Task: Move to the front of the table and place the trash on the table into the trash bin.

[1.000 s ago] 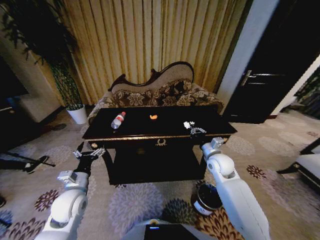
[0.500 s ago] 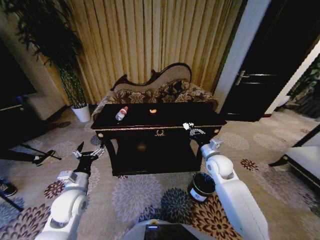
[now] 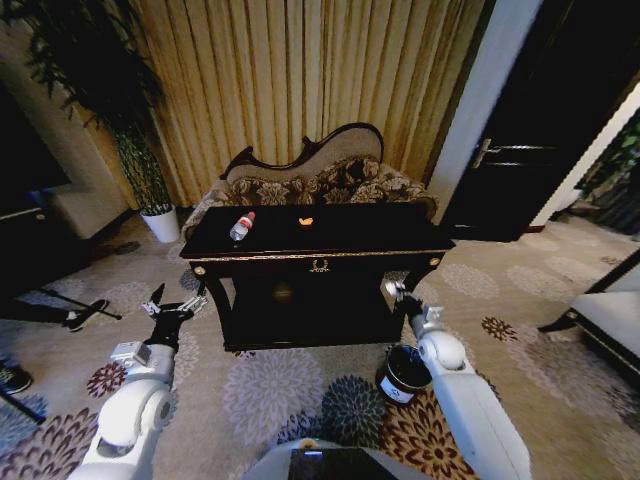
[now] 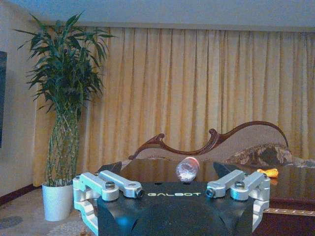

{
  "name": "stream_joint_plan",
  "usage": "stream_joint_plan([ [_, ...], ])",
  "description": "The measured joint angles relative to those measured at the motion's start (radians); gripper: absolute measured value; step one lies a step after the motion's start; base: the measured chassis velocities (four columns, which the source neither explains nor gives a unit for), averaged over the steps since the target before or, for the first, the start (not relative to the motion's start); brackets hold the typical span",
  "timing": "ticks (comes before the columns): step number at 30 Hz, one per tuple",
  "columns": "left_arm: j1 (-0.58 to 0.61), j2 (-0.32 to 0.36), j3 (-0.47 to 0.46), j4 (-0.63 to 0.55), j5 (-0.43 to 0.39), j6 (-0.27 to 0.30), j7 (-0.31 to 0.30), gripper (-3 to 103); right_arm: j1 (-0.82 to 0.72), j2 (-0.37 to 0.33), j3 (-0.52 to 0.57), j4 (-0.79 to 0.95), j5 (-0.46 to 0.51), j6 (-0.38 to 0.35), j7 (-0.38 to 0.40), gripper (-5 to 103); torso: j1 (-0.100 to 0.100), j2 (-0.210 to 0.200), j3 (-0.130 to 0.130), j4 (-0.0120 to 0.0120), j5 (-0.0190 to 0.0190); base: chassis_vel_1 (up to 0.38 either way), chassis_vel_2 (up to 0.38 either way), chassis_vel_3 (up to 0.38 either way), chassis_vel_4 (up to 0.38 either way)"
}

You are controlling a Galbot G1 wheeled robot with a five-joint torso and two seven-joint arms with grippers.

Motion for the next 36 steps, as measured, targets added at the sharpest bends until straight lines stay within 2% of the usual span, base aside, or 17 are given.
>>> stream_joint_plan([
  [4,-0.002,-0.002,0.0,-0.001,-0.001,-0.001,0.0,100,0.063,0.02,-0.004,-0.261,-0.083,0.109,0.0,0,0.0,0.0,0.0,0.0,0.0002,0.0,0.0,0.0,0.0],
  [5,-0.002,-0.002,0.0,-0.001,-0.001,-0.001,0.0,100,0.063,0.02,-0.004,-0.261,-0.083,0.109,0.0,0,0.0,0.0,0.0,0.0,0.0002,0.0,0.0,0.0,0.0],
  [8,-0.002,-0.003,0.0,-0.004,-0.001,-0.001,0.0,100,0.142,0.032,-0.013,-0.452,-0.155,0.166,0.0,0,0.0,0.0,0.0,0.0003,0.0,0.0,0.0,0.0,0.0],
  [10,0.0,-0.003,-0.002,-0.006,-0.001,-0.001,0.0,100,0.188,0.035,-0.019,-0.562,-0.202,0.185,0.0,0,0.0,0.0,0.0,0.0005,0.0001,0.0,0.0,0.0,0.0],
  [14,0.002,0.0,-0.009,-0.01,-0.002,-0.001,0.0,100,0.23,0.035,-0.028,-0.684,-0.236,0.197,0.0,0,0.0,0.0,0.0,0.0003,0.0002,0.0,0.0,0.0,0.0],
  [20,0.001,0.0,-0.009,-0.01,-0.002,-0.001,0.0,100,0.258,0.037,-0.028,-0.788,-0.308,0.197,0.0,0,0.0,0.0,0.0,0.0002,0.0001,0.0,0.0,0.0,0.0],
  [28,-0.003,0.001,-0.004,-0.004,-0.002,-0.001,0.0,100,0.266,0.041,-0.028,-0.8,-0.32,0.19,0.0,-2,0.0,0.0,0.0,0.0002,0.0001,0.0,0.0,0.0,0.0],
  [32,0.0,0.002,-0.005,-0.004,-0.001,-0.001,0.0,100,0.27,0.047,-0.028,-0.795,-0.328,0.184,0.0,20,0.0,0.0,0.0,0.0003,0.0001,0.0,0.0,0.0,0.0],
  [33,0.0,0.002,-0.005,-0.004,-0.001,-0.001,0.0,100,0.27,0.047,-0.028,-0.795,-0.328,0.184,0.0,20,0.0,0.0,0.0,0.0003,0.0001,0.0,0.0,0.0,0.0],
  [36,0.004,0.002,-0.007,-0.003,-0.001,0.0,0.0,100,0.27,0.048,-0.028,-0.791,-0.328,0.183,0.0,30,0.0,0.0,0.0,0.0003,0.0,0.0,0.0,0.0,0.0],
])
